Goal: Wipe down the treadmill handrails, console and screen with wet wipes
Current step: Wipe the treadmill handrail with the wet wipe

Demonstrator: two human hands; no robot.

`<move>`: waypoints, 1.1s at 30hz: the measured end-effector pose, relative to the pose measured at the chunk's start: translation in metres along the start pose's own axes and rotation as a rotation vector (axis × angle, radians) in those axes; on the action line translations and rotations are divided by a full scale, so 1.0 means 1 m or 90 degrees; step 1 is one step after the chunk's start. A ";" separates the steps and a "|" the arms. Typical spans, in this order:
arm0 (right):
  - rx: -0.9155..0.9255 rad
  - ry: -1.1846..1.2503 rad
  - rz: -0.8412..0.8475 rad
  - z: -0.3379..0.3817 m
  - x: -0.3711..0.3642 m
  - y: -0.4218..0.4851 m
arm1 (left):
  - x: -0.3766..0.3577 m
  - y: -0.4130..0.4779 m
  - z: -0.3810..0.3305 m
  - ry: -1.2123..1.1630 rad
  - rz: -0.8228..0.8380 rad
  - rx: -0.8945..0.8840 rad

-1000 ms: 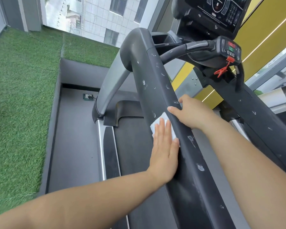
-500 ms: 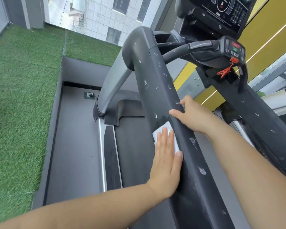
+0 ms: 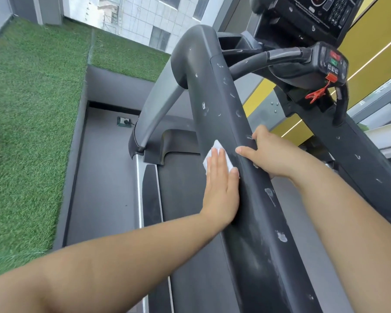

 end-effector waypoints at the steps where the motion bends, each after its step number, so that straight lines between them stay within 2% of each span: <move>1: 0.001 -0.002 0.002 0.000 0.000 0.000 | 0.000 -0.003 -0.001 -0.001 0.002 -0.002; 6: 0.006 0.014 0.012 -0.001 0.000 0.002 | -0.005 -0.035 0.005 0.001 0.037 -0.041; 10: 0.010 0.009 0.009 0.000 0.000 0.003 | 0.003 0.009 0.001 -0.059 -0.005 0.059; 16: 0.008 0.012 0.010 -0.002 -0.001 0.003 | -0.001 -0.029 0.005 -0.073 0.030 0.030; 20: 0.012 0.007 0.002 -0.001 -0.001 0.002 | 0.009 0.015 0.000 -0.115 -0.001 0.120; 22: 0.015 0.002 0.000 -0.001 -0.001 0.001 | 0.008 0.015 -0.005 -0.080 -0.011 0.100; 25: 0.012 0.012 0.005 -0.001 -0.001 0.001 | 0.001 -0.014 -0.001 -0.025 0.000 0.010; 27: 0.011 0.015 0.008 -0.001 0.000 0.001 | 0.001 -0.014 0.003 -0.042 0.022 0.010; 30: 0.016 0.011 0.006 -0.001 0.000 0.001 | 0.008 0.016 -0.003 -0.068 -0.008 0.086; 33: 0.020 0.017 0.004 -0.002 -0.001 0.003 | 0.003 0.005 -0.007 -0.012 0.011 0.013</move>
Point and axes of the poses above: each hand's wrist, its own y-axis towards the middle knuckle, its own x-axis out of the back of the hand, z = x × y, the point moved 2 cm from there along y, towards the middle knuckle, and after that the axes turned 1 degree about -z, right-handed, at the moved point
